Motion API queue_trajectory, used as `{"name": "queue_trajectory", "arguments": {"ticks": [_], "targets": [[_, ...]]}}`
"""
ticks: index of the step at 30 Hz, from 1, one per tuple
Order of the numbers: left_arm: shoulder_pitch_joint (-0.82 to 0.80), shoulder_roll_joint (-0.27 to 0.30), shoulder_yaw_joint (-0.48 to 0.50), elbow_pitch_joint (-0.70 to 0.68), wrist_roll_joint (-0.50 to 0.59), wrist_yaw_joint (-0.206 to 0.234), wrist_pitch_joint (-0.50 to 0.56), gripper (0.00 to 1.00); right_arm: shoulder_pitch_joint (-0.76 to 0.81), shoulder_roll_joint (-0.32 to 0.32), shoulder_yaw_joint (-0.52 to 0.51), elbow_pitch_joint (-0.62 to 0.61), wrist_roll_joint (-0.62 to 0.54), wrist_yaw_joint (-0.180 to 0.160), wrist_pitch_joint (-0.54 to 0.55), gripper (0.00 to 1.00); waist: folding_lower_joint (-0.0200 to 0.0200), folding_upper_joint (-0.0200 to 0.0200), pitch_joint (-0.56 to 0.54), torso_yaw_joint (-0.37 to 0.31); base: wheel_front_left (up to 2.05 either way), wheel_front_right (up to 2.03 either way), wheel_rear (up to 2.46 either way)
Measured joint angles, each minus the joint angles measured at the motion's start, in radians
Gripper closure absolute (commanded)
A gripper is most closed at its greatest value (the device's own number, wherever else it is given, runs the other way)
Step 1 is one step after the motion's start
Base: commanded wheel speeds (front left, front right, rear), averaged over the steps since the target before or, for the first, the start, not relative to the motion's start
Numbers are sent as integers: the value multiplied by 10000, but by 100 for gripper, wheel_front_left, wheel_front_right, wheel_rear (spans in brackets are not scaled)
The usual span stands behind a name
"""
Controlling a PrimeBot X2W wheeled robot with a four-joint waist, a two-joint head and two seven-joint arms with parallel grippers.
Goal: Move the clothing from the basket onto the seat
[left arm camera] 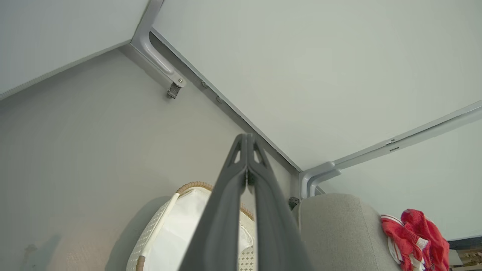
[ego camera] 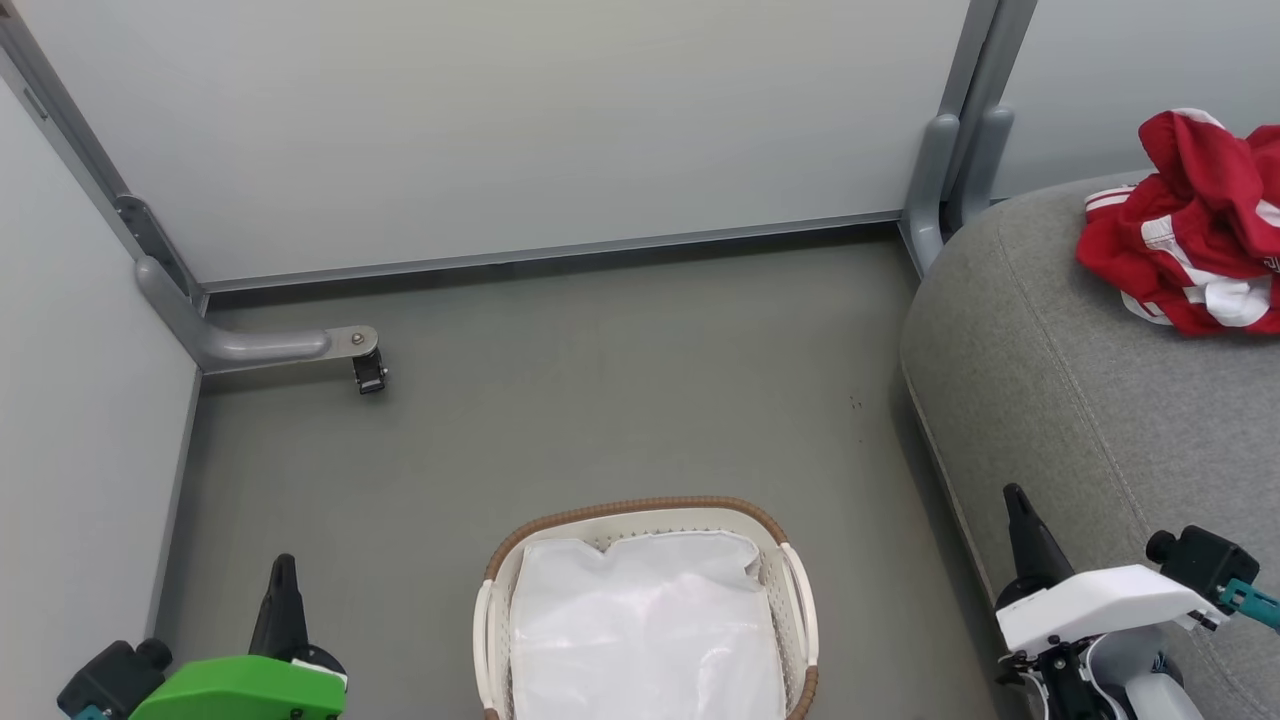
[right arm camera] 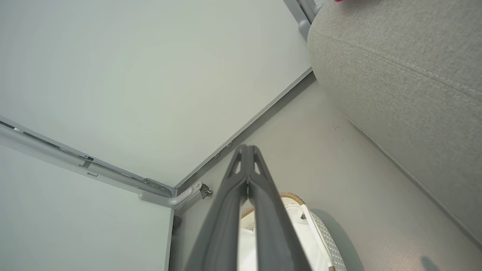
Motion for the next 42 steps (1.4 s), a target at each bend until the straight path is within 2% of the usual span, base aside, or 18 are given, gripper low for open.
{"name": "queue_trajectory", "arguments": {"ticks": [17,42], "targets": [[-290,-31,234,-127,-1814,-98,560,100,-22,-8,-278,-194,2059,0,529,100,1,0,-17,2,0,0,0],[-625,-54,472,-238,-3948,-240,1187,100,-46,-19,-619,-420,4495,0,1164,100,1,0,-42,5,0,0,0]]}}
